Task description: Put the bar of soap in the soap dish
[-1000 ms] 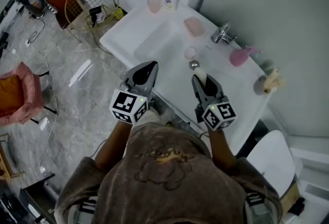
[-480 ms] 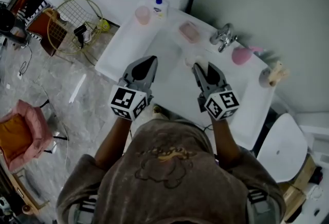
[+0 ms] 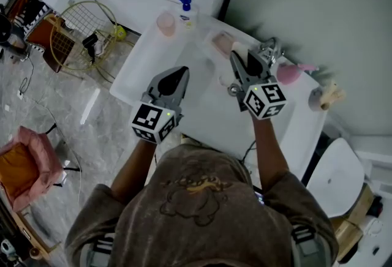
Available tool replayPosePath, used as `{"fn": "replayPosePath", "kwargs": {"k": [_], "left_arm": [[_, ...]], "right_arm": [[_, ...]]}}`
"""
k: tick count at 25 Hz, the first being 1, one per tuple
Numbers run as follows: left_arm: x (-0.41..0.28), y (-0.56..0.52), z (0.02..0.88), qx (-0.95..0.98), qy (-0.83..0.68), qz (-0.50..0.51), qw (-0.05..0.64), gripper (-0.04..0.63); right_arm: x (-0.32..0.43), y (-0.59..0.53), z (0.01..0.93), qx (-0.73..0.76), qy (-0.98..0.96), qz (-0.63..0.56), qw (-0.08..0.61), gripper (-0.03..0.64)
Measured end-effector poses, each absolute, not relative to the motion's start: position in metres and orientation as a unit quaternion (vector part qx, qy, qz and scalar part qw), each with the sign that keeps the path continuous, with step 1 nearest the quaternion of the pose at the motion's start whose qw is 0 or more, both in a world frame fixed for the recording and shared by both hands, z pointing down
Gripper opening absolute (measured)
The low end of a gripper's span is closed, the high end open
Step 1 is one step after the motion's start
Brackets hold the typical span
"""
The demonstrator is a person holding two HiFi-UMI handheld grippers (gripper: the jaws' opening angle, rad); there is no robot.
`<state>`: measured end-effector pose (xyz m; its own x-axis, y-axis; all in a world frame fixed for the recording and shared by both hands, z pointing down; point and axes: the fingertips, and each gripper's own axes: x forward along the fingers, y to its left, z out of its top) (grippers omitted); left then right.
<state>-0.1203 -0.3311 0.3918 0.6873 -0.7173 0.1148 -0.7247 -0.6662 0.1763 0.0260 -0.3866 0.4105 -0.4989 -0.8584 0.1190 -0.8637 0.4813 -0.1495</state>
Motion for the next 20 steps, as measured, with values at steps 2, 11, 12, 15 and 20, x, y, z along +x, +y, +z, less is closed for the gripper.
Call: {"fn": "replayPosePath", "kwargs": {"k": [2, 11, 12, 15, 20], "left_arm": [[-0.12, -0.339, 0.394, 0.912, -0.395, 0.02, 0.107, 0.005], [-0.122, -0.37, 0.405, 0.913, -0.389, 0.028, 0.117, 0.005], [-0.122, -0.373, 0.407, 0.913, -0.389, 0.029, 0.118, 0.005], [-0.121, -0.382, 0.412, 0.913, -0.388, 0.031, 0.122, 0.005], [-0.123, -0.394, 0.419, 0.912, -0.388, 0.036, 0.126, 0.005]], "right_arm": [[0.026, -0.406, 0.413, 0.501, -0.86, 0.09, 0.02, 0.118], [0.022, -0.479, 0.436, 0.524, -0.844, 0.101, 0.043, 0.118], [0.016, -0.483, 0.442, 0.524, -0.844, 0.101, 0.052, 0.118], [0.01, -0.497, 0.466, 0.528, -0.839, 0.111, 0.072, 0.118], [0.023, -0.514, 0.509, 0.539, -0.825, 0.122, 0.116, 0.118]]}}
